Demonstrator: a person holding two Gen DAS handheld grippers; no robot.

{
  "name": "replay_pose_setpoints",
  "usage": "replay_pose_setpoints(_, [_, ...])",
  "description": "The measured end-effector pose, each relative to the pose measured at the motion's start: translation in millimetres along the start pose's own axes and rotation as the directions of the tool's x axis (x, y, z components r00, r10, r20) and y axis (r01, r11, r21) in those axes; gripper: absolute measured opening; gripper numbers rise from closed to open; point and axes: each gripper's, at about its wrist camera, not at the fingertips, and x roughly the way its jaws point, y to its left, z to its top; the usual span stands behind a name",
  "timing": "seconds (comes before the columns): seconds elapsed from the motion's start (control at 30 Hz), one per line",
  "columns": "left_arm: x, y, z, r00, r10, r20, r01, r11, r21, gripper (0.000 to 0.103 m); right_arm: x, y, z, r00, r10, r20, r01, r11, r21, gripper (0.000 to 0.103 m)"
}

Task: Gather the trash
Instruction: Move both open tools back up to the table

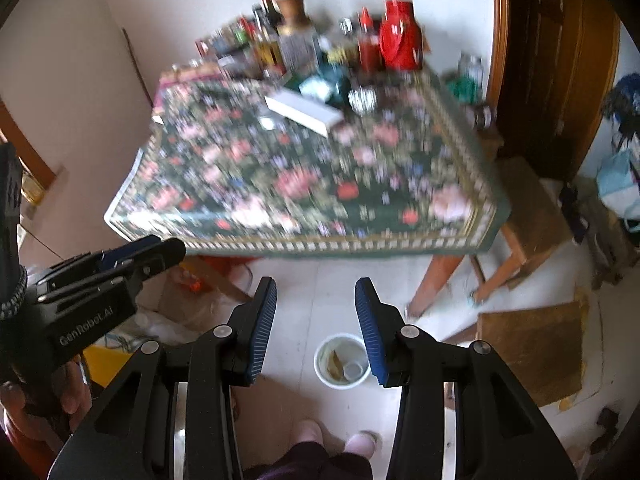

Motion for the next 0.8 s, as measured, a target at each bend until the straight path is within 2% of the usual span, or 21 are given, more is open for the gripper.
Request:
replay_pose_setpoints(0.2, [-69, -4, 26, 0.992, -0.010, 0.123, 0.005, 0.999, 0.037, 0.034, -64, 23, 25, 0.993, -0.008, 0.119, 0.009, 1.000, -0.005, 0.037])
replay_pose_setpoints(0.33, [-109, 5, 40, 0.978, -0.018, 0.207, 0.007, 0.999, 0.050, 0.036, -101, 37, 39, 0.976, -0.022, 0.218, 0.023, 1.000, -0.002, 0.037])
replay_pose_setpoints(0.5, [-148, 15, 48, 0.949, -0.005, 0.314, -0.023, 0.996, 0.085, 0.052, -133, 49, 48, 0.946, -0.048, 0.319, 0.051, 0.999, -0.002, 0.038])
replay_pose_setpoints(0.53, [-152, 16, 49, 0.945, -0.002, 0.328, -0.029, 0.995, 0.091, 0.058, -137, 51, 49, 0.940, -0.052, 0.338, 0.055, 0.998, 0.000, 0.039])
replay_pose_setpoints(0.63, [-160, 20, 49, 0.932, 0.007, 0.361, -0.042, 0.995, 0.091, 0.076, -148, 55, 51, 0.920, -0.068, 0.385, 0.067, 0.998, 0.014, 0.058])
replay_pose_setpoints(0.67, [-160, 20, 49, 0.931, 0.009, 0.366, -0.044, 0.995, 0.088, 0.085, -149, 56, 51, 0.911, -0.080, 0.405, 0.078, 0.997, 0.023, 0.066])
replay_pose_setpoints(0.73, [-156, 21, 51, 0.930, 0.017, 0.368, -0.049, 0.996, 0.078, 0.093, -151, 56, 52, 0.902, -0.100, 0.421, 0.095, 0.995, 0.032, 0.075])
replay_pose_setpoints(0.8, [-149, 21, 56, 0.933, 0.018, 0.361, -0.049, 0.996, 0.077, 0.093, -148, 56, 56, 0.900, -0.117, 0.421, 0.114, 0.993, 0.032, 0.079])
